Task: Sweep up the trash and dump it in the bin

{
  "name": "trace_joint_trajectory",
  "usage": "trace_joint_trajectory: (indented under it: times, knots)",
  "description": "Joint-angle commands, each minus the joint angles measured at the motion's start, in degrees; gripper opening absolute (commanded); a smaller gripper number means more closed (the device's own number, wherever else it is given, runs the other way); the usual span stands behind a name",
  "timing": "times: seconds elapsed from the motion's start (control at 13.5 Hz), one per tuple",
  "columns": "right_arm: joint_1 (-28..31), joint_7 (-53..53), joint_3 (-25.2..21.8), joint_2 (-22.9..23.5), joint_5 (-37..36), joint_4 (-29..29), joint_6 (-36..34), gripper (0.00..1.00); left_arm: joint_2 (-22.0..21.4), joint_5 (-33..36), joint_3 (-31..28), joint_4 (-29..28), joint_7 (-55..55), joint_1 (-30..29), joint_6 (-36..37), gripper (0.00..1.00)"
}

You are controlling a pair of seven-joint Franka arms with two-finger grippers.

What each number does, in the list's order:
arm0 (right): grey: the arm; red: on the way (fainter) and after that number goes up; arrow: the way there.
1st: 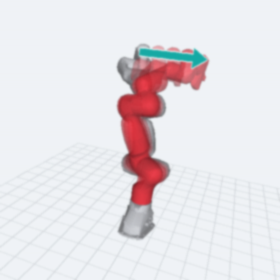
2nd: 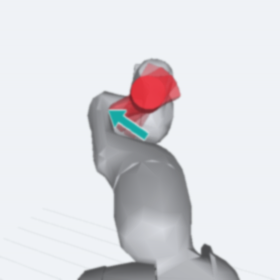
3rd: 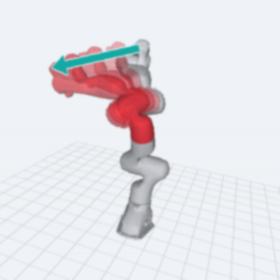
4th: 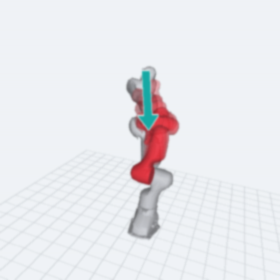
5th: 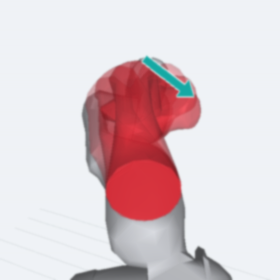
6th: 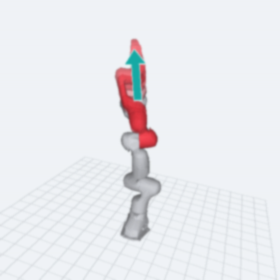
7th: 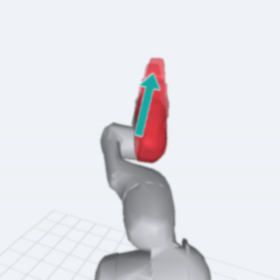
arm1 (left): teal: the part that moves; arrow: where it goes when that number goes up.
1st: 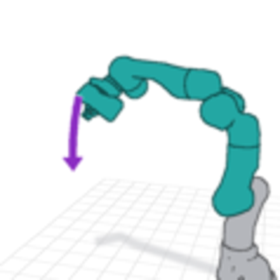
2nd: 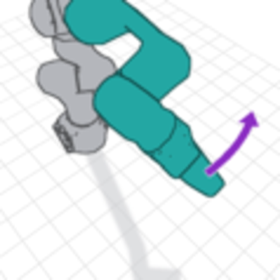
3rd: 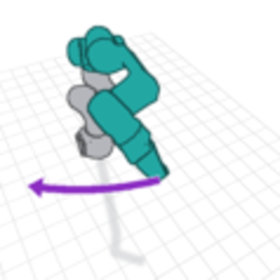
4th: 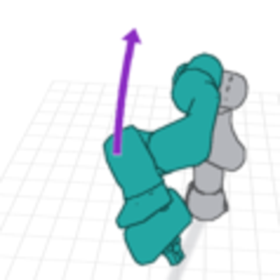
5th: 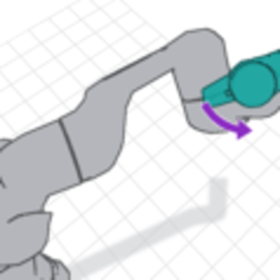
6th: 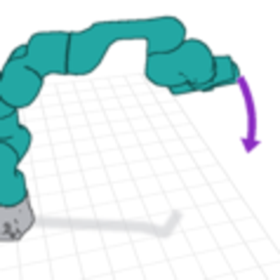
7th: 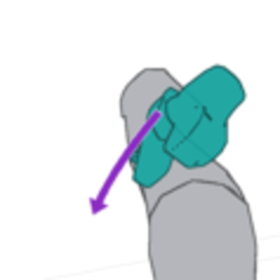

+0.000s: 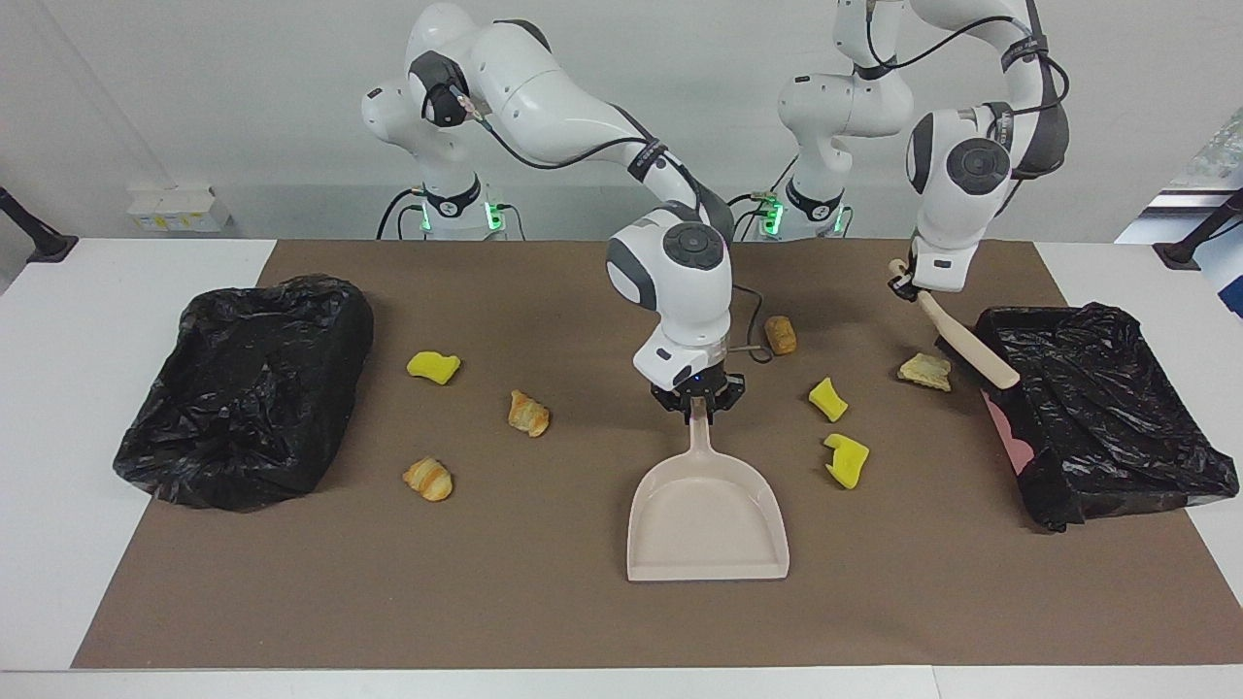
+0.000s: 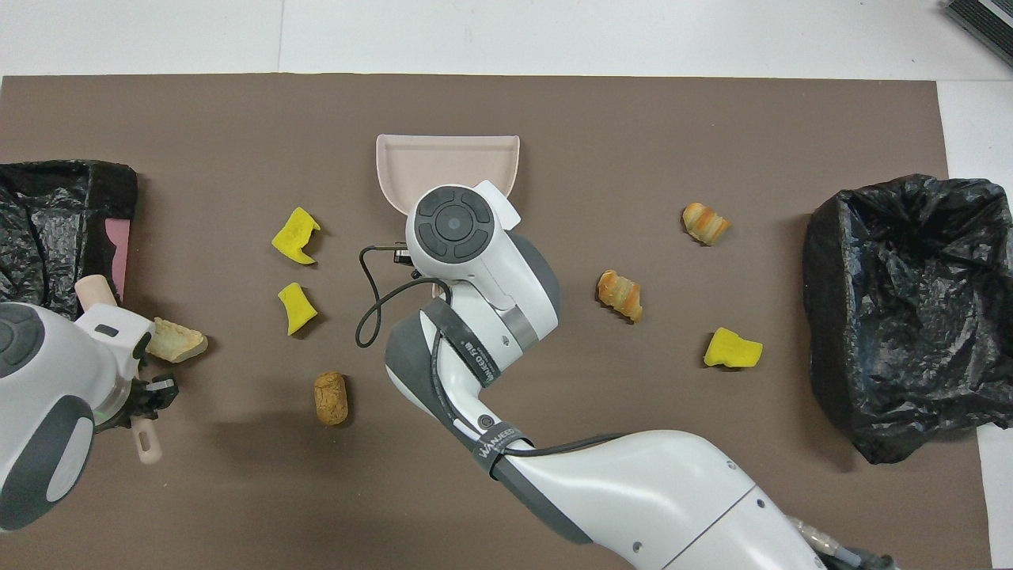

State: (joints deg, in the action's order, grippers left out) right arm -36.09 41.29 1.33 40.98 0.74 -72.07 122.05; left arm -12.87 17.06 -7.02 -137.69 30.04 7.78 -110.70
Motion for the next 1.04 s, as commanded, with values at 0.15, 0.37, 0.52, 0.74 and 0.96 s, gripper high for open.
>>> trace_joint_trajectory:
  times: [0.15,0.37,0.52,0.74,0.96]
  knots:
    - [1.8,-17.2,0.3,-6.3,0.5,-6.4,-0.3,0.0,1.0,1.1,1.0,-1.1,-2.1,-0.2,-1.0,0.0]
    - [3.4,-24.9,0.2,-8.4,0.3,-7.6,-4.1,0.0,3.1,0.5,1.1,-1.1,-2.8,2.8,-0.8,0.0]
    - [4.7,-32.3,0.2,-9.2,0.3,-7.6,-7.2,0.0,3.7,-2.4,1.2,-0.7,-4.5,5.7,-1.9,0.0]
    - [7.3,-45.1,0.2,-12.1,0.3,-8.6,-11.3,0.0,4.7,-9.0,1.2,-0.4,-8.2,10.6,-6.4,0.0]
    - [9.6,-62.6,0.2,-15.0,0.3,-10.4,-15.0,0.0,5.1,-12.1,1.1,0.0,-10.5,13.6,-8.3,0.0]
